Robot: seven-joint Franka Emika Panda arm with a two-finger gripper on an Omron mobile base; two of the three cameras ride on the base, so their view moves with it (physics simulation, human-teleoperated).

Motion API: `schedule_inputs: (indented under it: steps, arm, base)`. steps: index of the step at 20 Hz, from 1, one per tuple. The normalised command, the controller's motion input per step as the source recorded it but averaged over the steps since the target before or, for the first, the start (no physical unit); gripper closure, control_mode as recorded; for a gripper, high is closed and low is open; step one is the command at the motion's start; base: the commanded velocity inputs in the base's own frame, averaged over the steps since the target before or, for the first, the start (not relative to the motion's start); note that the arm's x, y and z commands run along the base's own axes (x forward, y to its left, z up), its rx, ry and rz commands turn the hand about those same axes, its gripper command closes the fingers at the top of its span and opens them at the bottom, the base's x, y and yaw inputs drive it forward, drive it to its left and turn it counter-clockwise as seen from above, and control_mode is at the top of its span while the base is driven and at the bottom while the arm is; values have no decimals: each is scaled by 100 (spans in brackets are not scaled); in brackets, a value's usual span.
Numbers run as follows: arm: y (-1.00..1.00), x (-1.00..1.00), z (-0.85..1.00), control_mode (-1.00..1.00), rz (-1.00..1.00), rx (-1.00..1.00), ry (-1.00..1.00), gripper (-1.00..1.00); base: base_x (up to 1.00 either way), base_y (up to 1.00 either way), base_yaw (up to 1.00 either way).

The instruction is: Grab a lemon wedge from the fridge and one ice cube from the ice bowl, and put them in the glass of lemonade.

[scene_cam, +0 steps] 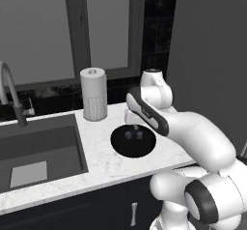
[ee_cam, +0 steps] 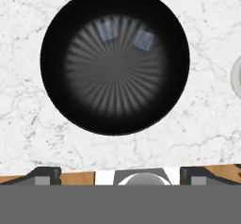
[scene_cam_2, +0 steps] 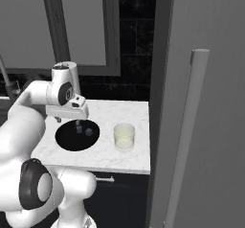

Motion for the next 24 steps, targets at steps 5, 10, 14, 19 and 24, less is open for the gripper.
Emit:
schedule_inputs:
  steps: [5, 10, 14, 19, 24]
  arm:
    - [-9, 52, -35, -100, 0, 0, 4, -100]
    - [-4, 25, -30, -100, -5, 1, 1, -100]
    - [0, 26, -9, -100, -5, 0, 0, -100]
    - [3, 20, -10, -100, -6, 0, 0, -100]
    - [0, 28, -8, -100, -3, 0, 0, -100]
  base:
    - [0, 0, 0]
    - [0, 0, 0]
    - [0, 0, 0]
    - [0, 0, 0]
    - [0, 0, 0]
